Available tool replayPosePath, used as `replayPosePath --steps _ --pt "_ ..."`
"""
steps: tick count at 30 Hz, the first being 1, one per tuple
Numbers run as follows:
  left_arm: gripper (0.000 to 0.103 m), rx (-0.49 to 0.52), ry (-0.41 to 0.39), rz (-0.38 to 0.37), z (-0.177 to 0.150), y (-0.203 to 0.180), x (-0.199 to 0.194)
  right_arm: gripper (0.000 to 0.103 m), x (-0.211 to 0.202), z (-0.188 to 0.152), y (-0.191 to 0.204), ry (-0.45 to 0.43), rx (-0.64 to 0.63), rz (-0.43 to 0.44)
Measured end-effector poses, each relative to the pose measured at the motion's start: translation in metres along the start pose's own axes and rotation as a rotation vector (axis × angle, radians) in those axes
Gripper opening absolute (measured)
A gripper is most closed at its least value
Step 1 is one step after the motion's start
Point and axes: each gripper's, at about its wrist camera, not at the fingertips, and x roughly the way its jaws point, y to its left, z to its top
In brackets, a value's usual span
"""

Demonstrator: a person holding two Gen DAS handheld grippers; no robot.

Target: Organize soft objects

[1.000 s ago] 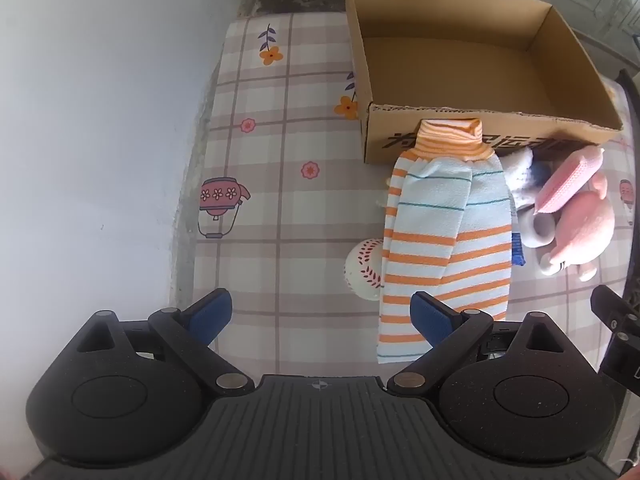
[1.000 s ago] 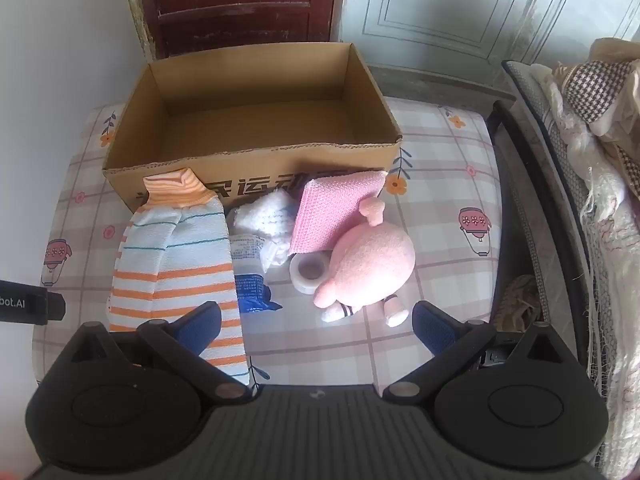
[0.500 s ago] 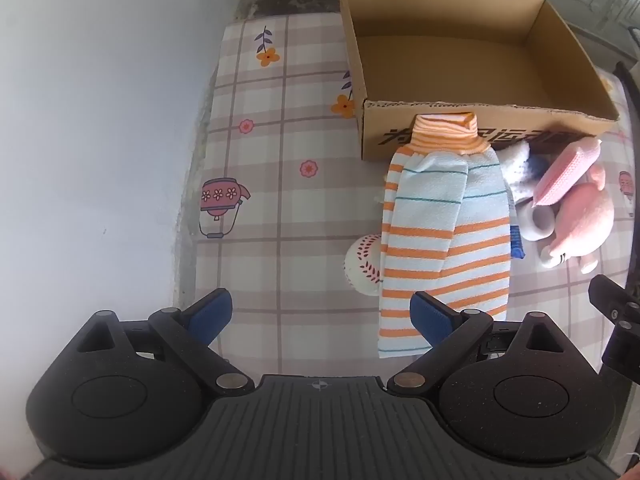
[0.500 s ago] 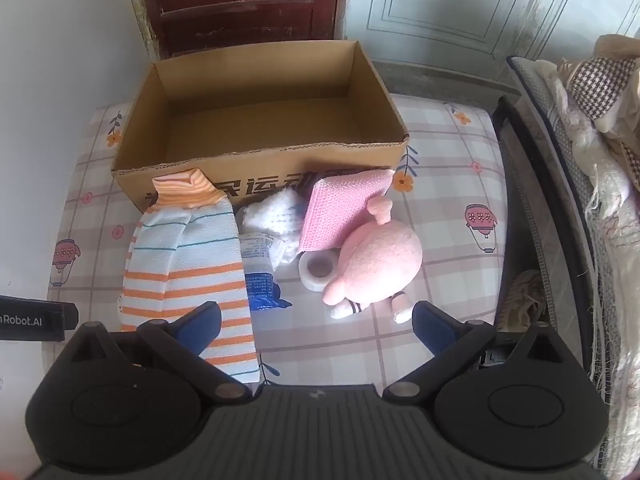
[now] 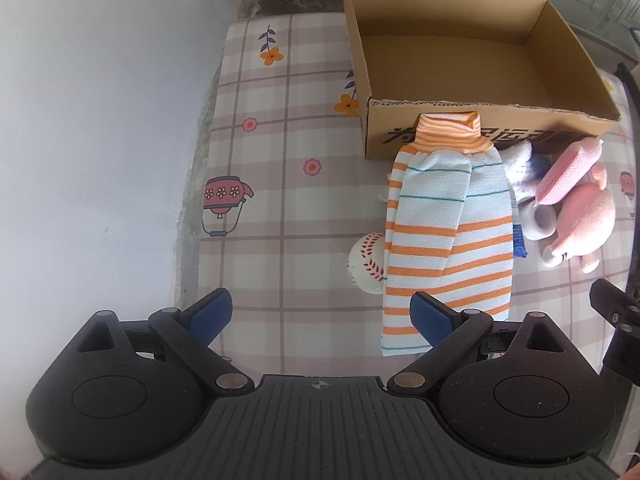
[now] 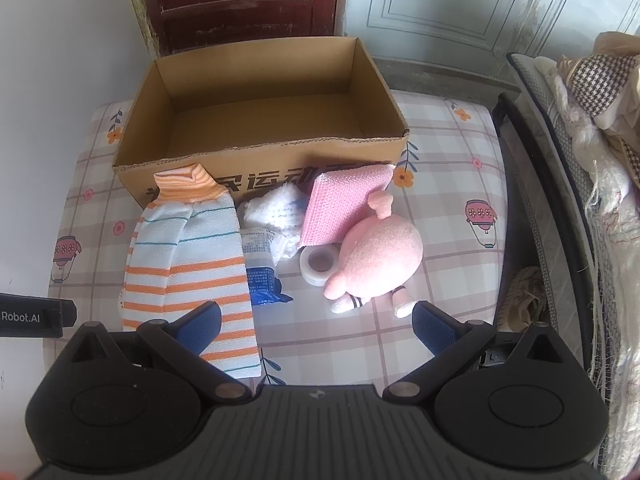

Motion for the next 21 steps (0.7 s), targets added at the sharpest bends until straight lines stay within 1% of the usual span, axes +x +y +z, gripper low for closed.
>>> replayPosePath --steps 21 --pt "0.096 0.001 -0.004 0.009 -0.0004 -0.0006 -0.001 0.103 -0.0017 0.0021 0.0023 -0.002 -0.003 0.001"
